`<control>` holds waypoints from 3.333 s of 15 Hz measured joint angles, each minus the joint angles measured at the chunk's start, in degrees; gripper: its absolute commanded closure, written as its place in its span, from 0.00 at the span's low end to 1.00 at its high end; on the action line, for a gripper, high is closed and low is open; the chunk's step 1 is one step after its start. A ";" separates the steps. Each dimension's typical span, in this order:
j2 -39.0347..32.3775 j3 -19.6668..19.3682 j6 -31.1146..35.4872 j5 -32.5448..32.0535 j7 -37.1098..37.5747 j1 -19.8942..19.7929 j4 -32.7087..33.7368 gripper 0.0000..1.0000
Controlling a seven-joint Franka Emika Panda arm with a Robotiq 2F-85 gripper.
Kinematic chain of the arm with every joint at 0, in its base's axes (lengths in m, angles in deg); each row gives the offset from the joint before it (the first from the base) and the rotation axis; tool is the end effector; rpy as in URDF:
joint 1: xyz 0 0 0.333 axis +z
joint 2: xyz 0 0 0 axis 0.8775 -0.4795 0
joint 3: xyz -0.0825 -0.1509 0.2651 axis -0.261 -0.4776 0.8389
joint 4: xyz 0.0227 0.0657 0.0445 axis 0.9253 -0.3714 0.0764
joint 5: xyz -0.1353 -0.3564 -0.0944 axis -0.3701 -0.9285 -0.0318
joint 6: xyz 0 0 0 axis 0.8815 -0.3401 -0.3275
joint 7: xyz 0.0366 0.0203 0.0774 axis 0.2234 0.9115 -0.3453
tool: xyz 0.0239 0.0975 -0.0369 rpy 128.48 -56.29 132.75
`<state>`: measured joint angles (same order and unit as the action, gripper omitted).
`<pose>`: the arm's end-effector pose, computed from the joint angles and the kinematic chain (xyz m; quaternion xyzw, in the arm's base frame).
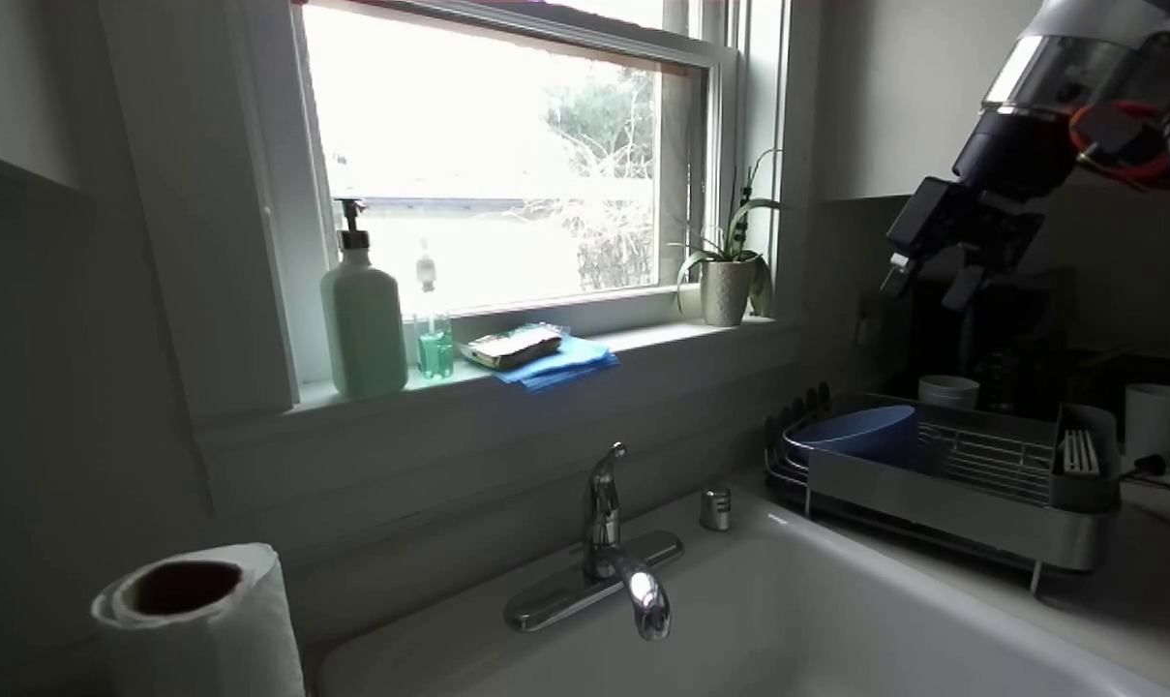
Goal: Pick up the blue bowl from the dish rack and put it in the sink, pick up the silver fork from the dish rack and put it in the blue bowl, close the tap
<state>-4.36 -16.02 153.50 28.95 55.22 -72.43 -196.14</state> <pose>0.4088 -0.1452 0.5382 -0.9493 0.2432 -0.1915 0.0560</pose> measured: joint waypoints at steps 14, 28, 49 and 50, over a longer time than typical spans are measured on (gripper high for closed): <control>-26.48 1.23 4.29 -16.11 28.92 -7.20 12.16 0.00; -48.66 -6.98 -13.37 -8.10 38.93 -5.30 34.05 0.26; -52.52 -10.12 -27.93 -5.15 37.60 -5.52 46.26 0.99; -52.49 -10.20 -27.98 -5.21 37.08 -5.52 46.37 0.98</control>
<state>-56.85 -26.22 125.52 23.74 92.30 -77.95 -149.77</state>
